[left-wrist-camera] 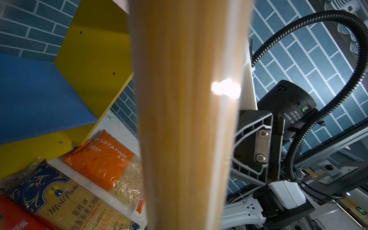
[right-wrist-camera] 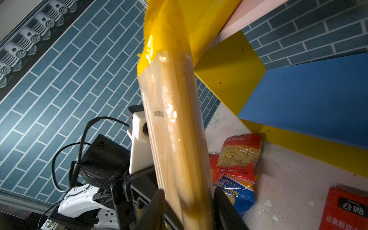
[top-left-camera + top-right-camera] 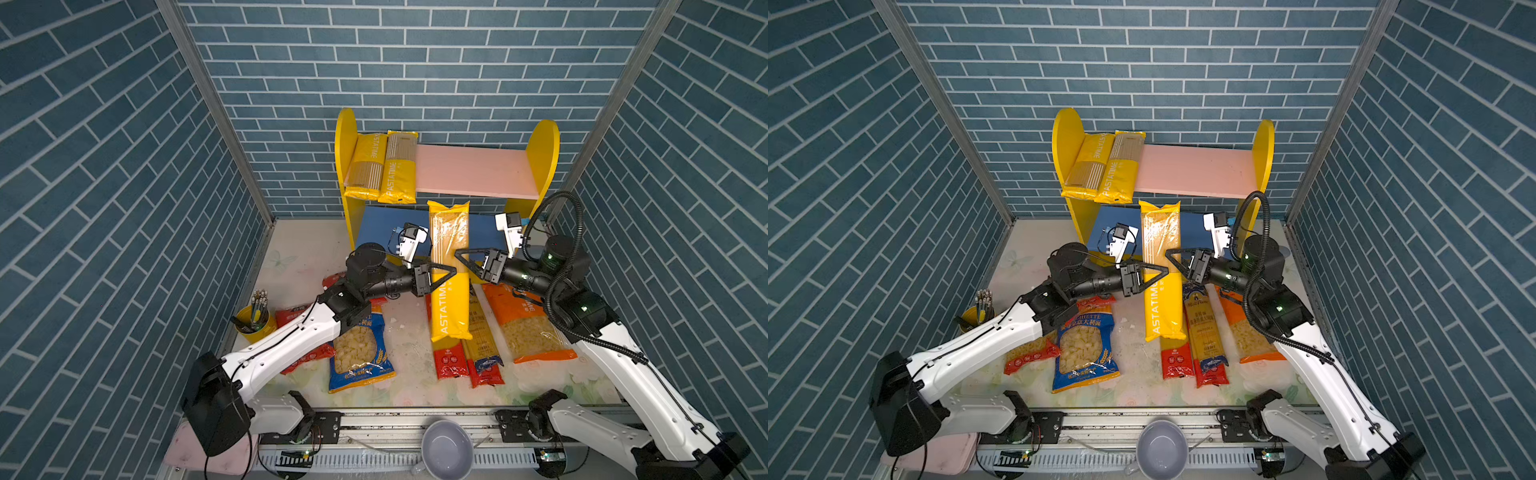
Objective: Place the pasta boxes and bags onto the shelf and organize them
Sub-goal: 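Lift the pack upright with the right gripper while the left gripper grips it too, then carry the pack onto the pink shelf with the left gripper while the right follows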
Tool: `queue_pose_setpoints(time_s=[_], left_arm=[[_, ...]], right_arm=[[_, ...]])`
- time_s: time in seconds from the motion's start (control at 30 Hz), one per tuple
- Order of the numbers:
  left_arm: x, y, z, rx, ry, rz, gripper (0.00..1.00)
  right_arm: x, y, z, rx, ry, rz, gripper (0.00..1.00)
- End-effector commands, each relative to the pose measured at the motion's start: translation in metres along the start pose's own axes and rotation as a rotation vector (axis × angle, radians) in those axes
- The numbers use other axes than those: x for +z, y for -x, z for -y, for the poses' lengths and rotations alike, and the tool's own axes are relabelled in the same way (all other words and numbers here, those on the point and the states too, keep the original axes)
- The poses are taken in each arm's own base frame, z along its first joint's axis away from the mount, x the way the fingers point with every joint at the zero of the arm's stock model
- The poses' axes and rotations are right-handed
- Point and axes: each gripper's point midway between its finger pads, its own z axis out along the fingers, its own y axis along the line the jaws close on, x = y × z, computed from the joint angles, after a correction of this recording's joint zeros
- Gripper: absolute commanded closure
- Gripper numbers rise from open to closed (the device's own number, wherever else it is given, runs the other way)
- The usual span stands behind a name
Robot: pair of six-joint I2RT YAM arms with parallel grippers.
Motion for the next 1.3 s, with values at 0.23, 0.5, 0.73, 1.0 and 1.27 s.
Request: queue_pose_setpoints(time_s=[0.23, 0.5, 0.73, 1.0, 1.27], left_arm=[[-0.019, 0.114, 0.060, 0.161, -0.073, 0.225, 0.86], [-0.018, 0.160, 0.051, 0.095, -0.024, 0.253, 0.85], [-0.002, 0.163, 0.040, 0.072, -0.011, 0.193, 0.81], [0.008, 0.170, 0.026, 0.002, 0.020, 0.171, 0.73], [0.008, 0.191, 0.001, -0.075, 0.091, 0.191, 0.57]], right_arm=[[-0.004, -0.016, -0.010, 0.009, 0.129, -0.082, 0.40], [-0.003, -0.023, -0.006, 0.021, 0.147, -0.085, 0.36], [0.003, 0.001, -0.015, 0.026, 0.209, 0.004, 0.46], [0.012, 0.022, -0.013, 0.047, 0.237, 0.101, 0.66], [0.016, 0.042, -0.009, 0.081, 0.244, 0.188, 0.82]])
